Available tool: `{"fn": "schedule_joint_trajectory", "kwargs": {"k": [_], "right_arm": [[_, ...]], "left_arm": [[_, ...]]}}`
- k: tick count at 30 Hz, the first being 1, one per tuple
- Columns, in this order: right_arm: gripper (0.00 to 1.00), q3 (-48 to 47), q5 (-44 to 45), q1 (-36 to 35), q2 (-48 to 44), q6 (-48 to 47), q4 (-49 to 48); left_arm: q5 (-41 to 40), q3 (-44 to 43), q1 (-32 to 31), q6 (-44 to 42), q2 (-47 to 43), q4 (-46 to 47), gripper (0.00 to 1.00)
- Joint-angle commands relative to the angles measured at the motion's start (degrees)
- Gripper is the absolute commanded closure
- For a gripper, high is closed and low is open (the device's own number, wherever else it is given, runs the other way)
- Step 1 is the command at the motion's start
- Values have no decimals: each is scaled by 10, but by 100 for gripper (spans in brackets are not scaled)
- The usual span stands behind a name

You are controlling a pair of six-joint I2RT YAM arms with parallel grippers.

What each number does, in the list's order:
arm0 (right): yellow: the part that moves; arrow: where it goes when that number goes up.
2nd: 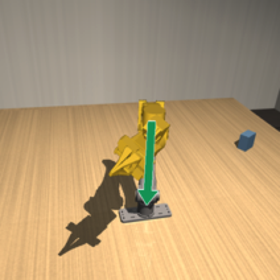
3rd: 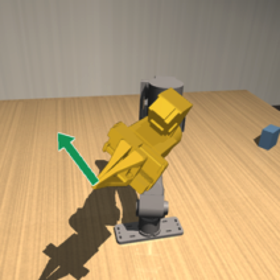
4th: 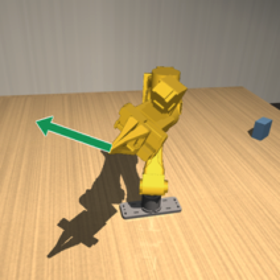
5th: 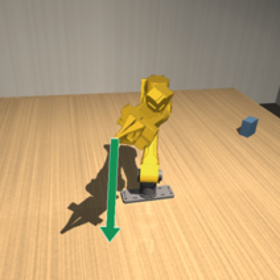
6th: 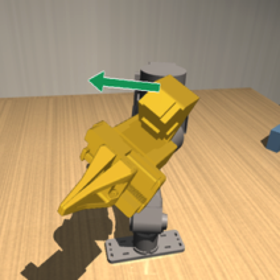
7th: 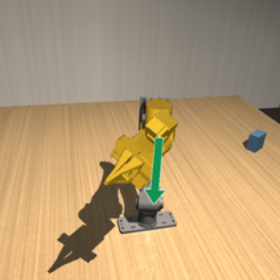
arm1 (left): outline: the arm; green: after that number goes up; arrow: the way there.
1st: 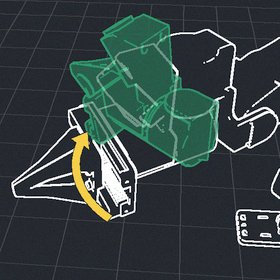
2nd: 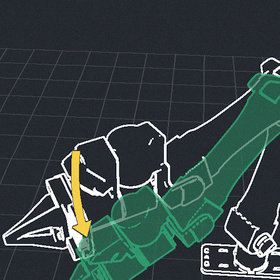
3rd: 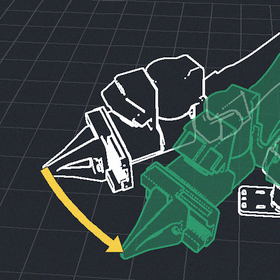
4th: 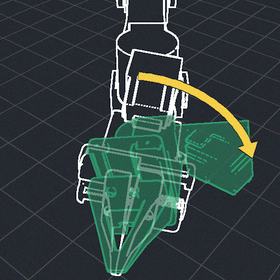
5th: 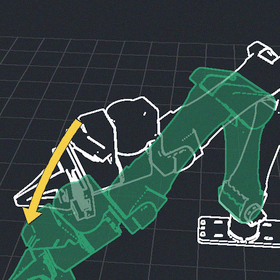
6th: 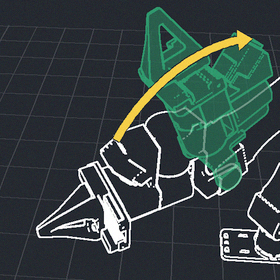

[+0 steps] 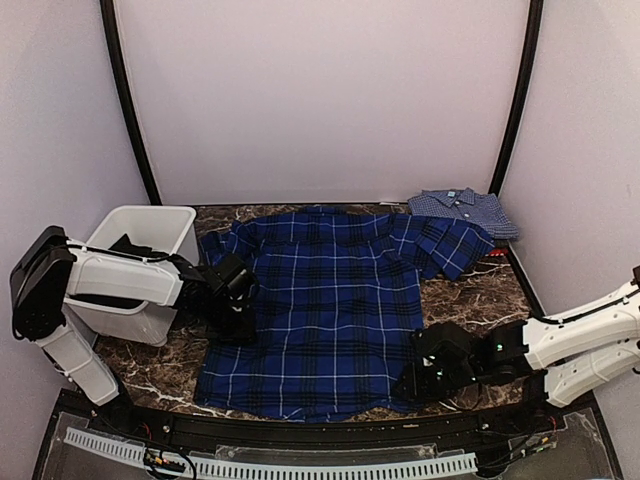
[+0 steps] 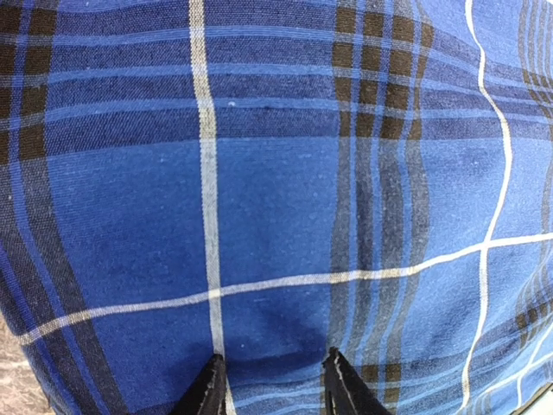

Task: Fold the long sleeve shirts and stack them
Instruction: Flatten out the crumpled shirt at the center of the board.

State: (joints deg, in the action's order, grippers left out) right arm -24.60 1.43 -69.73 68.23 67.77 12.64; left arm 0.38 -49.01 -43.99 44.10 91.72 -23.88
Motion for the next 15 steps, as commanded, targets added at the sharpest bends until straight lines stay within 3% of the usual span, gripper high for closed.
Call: {"fn": "schedule_joint_trajectory", "kwargs": {"k": [1, 9, 15], "right_arm": [[62, 36, -12, -10, -31, 35, 57], [58, 31, 7, -9, -120, 45, 132], [52, -40, 74, -5, -135, 26, 187]], "left_arm": [[-13, 27, 2, -4, -15, -27, 62], [-13, 29, 3, -15, -22, -34, 62], [-12, -5, 3, -42, -33, -45, 61]]}}
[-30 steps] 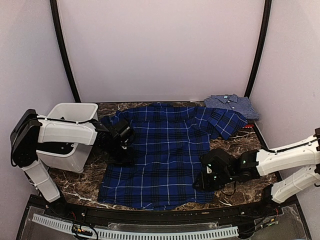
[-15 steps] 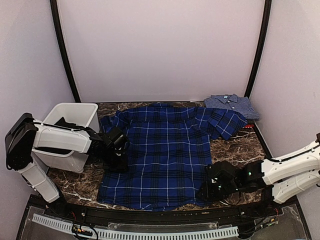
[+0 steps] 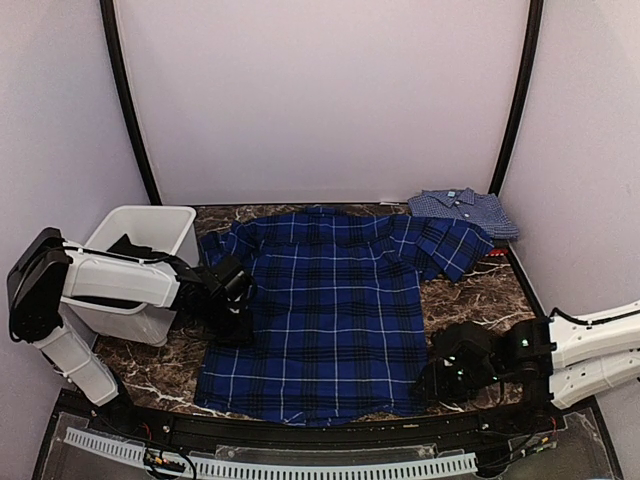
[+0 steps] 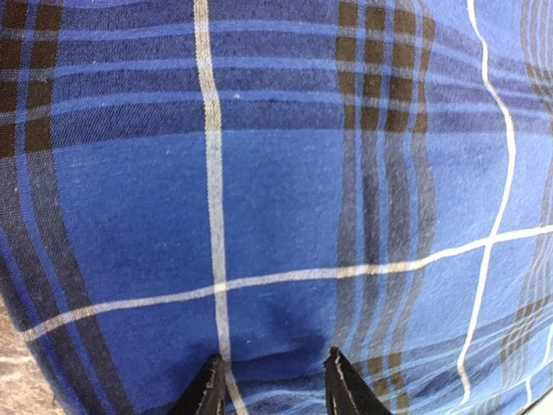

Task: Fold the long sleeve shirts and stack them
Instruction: Flatten out the crumpled shirt at the center of the board.

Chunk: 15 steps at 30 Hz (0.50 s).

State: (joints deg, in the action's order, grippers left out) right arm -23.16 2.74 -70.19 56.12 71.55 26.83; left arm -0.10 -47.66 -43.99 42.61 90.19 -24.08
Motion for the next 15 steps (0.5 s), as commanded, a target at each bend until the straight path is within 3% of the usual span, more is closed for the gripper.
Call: {"fn": "schedule_joint_trajectory", "kwargs": {"k": [1, 9, 15], "right_arm": [[51, -67, 72, 7, -17, -21, 53], [41, -120, 123, 142, -63, -100, 75], [20, -153, 199, 270, -83, -190, 29]], "left_arm": [[-6, -25, 3, -32, -20, -47, 61], [17, -96, 2, -63, -76, -55, 54], [50, -102, 2, -70, -114, -9, 48]]}}
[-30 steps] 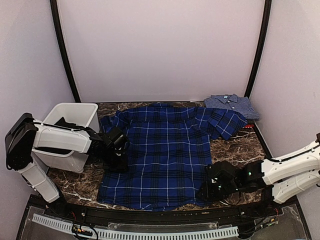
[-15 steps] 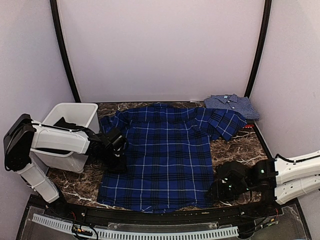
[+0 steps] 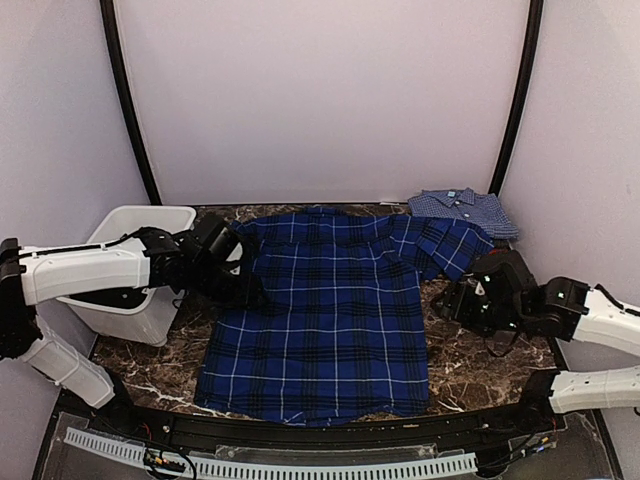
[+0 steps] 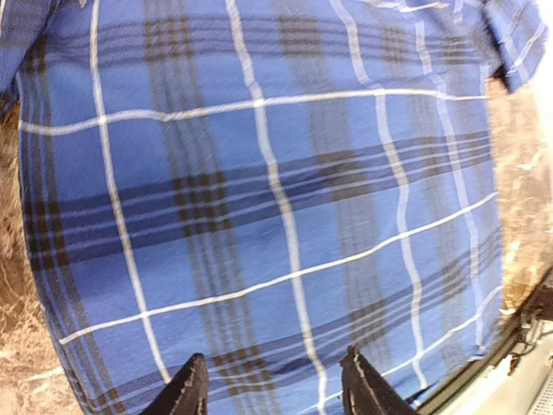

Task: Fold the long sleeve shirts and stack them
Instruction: Flatten out the crumpled shirt at the center of the board, then pick up the sleeve from the center of the board.

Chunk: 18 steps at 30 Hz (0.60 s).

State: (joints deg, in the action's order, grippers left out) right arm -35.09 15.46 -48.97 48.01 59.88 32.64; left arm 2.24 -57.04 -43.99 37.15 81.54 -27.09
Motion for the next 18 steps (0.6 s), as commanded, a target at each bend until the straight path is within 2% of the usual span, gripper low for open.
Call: {"fn": "schedule_joint_trajectory", "kwargs": {"k": [1, 3, 6, 9, 15, 18], "right_arm": [[16, -39, 78, 81, 8, -86, -42], [14, -47, 61, 131, 36, -123, -81], [13, -58, -16, 227, 96, -158, -137], [13, -73, -62, 286, 160, -178, -192], [11, -111, -133, 343, 280, -200, -294], [18, -154, -152, 342, 328, -225, -309]], "left_arm": [[32, -8, 1, -15, -31, 37, 47], [42, -4, 2, -14, -43, 65, 44], [54, 5, 2, -9, -54, 106, 41], [52, 4, 1, -9, -56, 142, 37], [50, -20, 9, -18, -20, 175, 31], [52, -30, 14, -21, 3, 193, 31]]}}
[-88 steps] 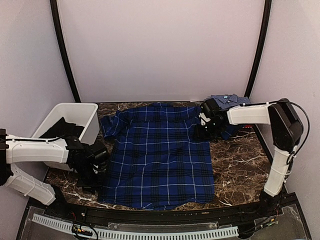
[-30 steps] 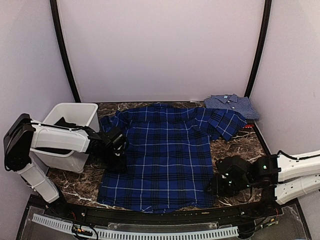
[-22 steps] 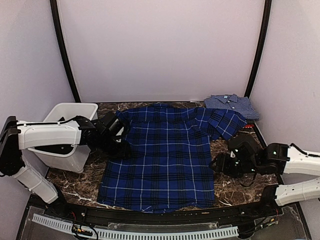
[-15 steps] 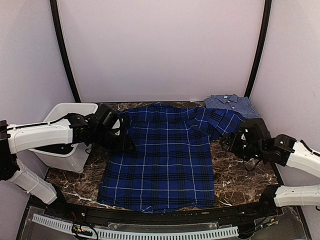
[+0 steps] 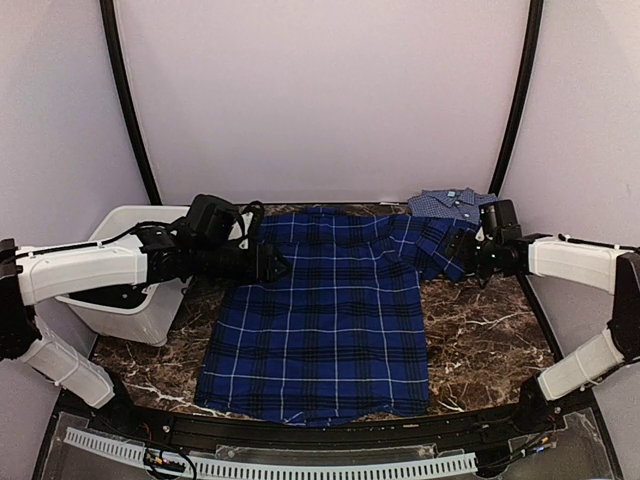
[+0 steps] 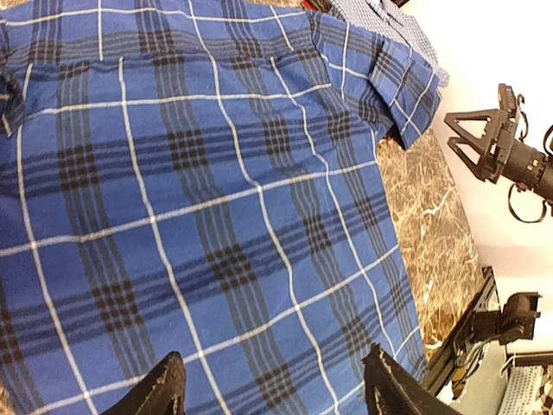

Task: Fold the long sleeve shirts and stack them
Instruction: Pick up the sleeve from the center of the board.

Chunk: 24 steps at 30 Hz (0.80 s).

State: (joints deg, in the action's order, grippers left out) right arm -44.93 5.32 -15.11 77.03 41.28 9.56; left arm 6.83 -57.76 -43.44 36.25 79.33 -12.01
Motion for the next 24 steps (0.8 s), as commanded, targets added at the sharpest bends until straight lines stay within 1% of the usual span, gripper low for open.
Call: {"fn": "schedule_joint_trajectory", "kwargs": {"k": [1, 5, 8, 11, 17, 24], "right_arm": [[20, -72, -50, 0, 55, -41, -75], [21, -146, 21, -44, 115, -71, -35], [21, -233, 81, -68, 190, -96, 24], [21, -299, 130, -73, 255, -114, 88], [21, -382, 206, -73, 339, -131, 150], [19, -450, 228, -73, 417, -136, 204]], "left_arm": [[5, -26, 10, -13, 29, 47, 31], [17, -38, 20, -21, 46, 67, 30], [24, -57, 27, -31, 59, 65, 29], [34, -63, 36, -36, 63, 65, 28], [34, -63, 49, -41, 55, 62, 28], [48, -64, 58, -49, 51, 65, 28]]}}
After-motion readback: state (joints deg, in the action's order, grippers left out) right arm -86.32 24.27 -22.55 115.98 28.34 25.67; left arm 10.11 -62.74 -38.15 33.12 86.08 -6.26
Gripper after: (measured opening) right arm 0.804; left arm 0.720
